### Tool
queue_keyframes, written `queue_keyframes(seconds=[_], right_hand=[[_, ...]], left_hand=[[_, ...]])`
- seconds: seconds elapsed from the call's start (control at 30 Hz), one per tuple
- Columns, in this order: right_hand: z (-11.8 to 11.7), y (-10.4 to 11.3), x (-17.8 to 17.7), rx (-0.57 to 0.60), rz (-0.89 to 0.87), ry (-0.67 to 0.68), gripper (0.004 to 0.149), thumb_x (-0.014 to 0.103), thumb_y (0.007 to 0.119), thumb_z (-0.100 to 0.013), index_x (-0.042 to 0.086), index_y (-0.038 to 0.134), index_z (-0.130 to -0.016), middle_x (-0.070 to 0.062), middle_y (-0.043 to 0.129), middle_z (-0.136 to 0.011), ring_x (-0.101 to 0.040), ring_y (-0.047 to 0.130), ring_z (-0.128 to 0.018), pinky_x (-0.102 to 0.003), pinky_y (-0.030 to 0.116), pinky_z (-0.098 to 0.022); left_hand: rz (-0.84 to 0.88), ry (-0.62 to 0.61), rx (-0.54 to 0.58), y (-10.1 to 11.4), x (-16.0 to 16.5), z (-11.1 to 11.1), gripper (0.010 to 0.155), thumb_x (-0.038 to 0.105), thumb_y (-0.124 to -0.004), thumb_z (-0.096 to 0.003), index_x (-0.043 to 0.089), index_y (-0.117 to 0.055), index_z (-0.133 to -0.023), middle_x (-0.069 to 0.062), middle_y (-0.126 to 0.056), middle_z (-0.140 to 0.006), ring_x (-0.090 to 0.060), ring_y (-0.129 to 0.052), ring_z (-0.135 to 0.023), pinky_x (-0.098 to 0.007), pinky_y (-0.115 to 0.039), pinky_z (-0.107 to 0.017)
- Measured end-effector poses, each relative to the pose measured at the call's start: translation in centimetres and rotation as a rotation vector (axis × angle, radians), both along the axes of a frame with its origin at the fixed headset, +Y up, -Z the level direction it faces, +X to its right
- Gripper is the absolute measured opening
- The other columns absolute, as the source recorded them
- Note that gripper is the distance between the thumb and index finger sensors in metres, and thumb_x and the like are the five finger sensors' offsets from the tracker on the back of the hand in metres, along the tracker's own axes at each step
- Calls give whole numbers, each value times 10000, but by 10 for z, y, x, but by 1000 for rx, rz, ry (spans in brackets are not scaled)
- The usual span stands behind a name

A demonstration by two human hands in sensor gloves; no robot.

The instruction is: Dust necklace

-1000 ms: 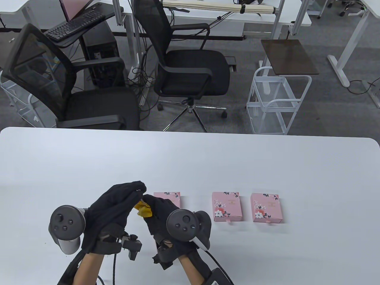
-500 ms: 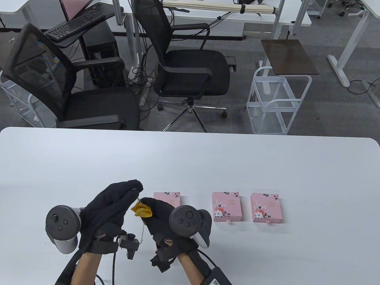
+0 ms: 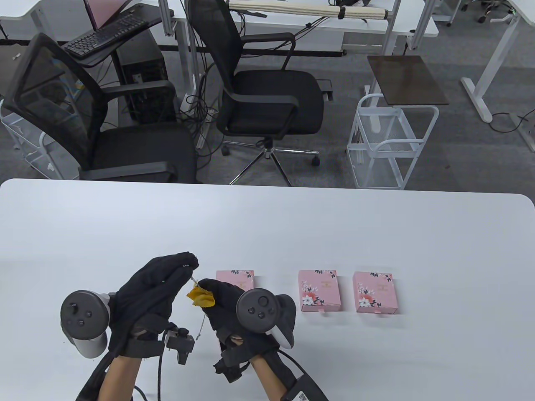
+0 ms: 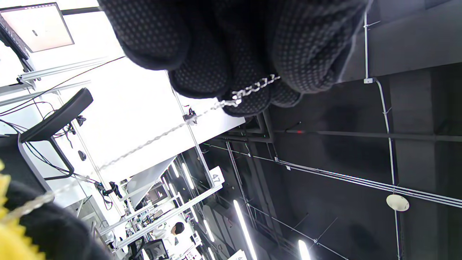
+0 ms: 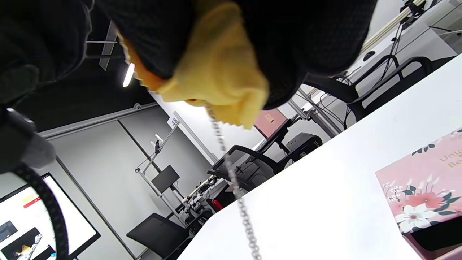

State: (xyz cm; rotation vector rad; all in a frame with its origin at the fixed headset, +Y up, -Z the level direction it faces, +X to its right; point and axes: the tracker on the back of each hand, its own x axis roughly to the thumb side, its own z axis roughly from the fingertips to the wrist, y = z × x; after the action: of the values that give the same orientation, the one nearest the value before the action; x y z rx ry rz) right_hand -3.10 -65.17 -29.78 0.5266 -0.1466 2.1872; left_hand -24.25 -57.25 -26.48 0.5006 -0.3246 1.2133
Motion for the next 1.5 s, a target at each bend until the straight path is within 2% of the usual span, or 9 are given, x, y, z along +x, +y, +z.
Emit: queue_keyframes(seconds=[0.23, 0.4, 0.53, 0.67, 0.83, 1.07, 1.27, 1.5], right_hand=[[-2, -3, -2, -18, 24, 35, 385, 230, 773, -624, 99, 743, -985, -200, 863, -898, -427, 897, -692, -528, 761, -551], [-4, -11, 0, -36, 15, -21, 385, 327, 789, -627, 95, 786, -934, -173, 926, -782, -370, 940, -588, -495, 792, -506], [-7, -14, -2, -73, 48, 33, 376, 282, 748, -641, 82, 763, -959, -191, 906, -811, -386, 923, -610, -508, 779, -522], [-9, -19, -2, -103, 44, 48, 380, 245, 771, -633, 92, 749, -980, -203, 876, -877, -418, 902, -674, -524, 764, -546], [-10, -26, -1, -125, 31, 11, 376, 326, 751, -647, 81, 790, -930, -177, 933, -750, -361, 939, -554, -491, 794, -488], [-10, -28, -4, -130, 88, 44, 382, 251, 771, -633, 92, 746, -980, -201, 879, -870, -413, 906, -659, -518, 769, -537], [-10, -35, -9, -152, 104, 37, 381, 320, 744, -655, 66, 778, -938, -184, 930, -738, -349, 933, -529, -484, 799, -472], [-7, -37, -17, -112, 237, 74, 385, 258, 783, -635, 96, 745, -983, -204, 874, -871, -414, 900, -655, -516, 770, -538]], left_hand=[[-5, 1, 10, 0, -1, -1, 352, 442, -888, -512, 321, -944, -837, 15, -1029, -822, -209, -941, -749, -408, -838, -544], [14, -24, 39, -2, -2, -4, 352, 438, -886, -510, 327, -940, -840, 19, -1025, -828, -208, -936, -753, -408, -833, -547], [9, -19, 53, 0, -1, -2, 353, 439, -884, -511, 328, -939, -841, 22, -1024, -830, -206, -936, -754, -406, -833, -548], [19, -19, 62, 0, -1, -1, 351, 439, -883, -511, 330, -939, -841, 23, -1024, -829, -204, -936, -752, -405, -834, -546], [36, -21, 68, 1, -3, 1, 351, 438, -884, -511, 328, -939, -840, 20, -1025, -827, -203, -938, -750, -404, -834, -545], [51, -16, 77, 2, -4, 2, 352, 439, -883, -511, 328, -938, -841, 23, -1025, -825, -203, -937, -749, -402, -835, -544], [60, 2, 85, 3, -6, 4, 352, 442, -882, -511, 332, -936, -842, 26, -1024, -827, -198, -937, -748, -398, -836, -543], [74, 19, 95, 5, -10, 6, 351, 442, -882, -512, 333, -936, -841, 26, -1023, -826, -196, -938, -747, -397, -836, -543]])
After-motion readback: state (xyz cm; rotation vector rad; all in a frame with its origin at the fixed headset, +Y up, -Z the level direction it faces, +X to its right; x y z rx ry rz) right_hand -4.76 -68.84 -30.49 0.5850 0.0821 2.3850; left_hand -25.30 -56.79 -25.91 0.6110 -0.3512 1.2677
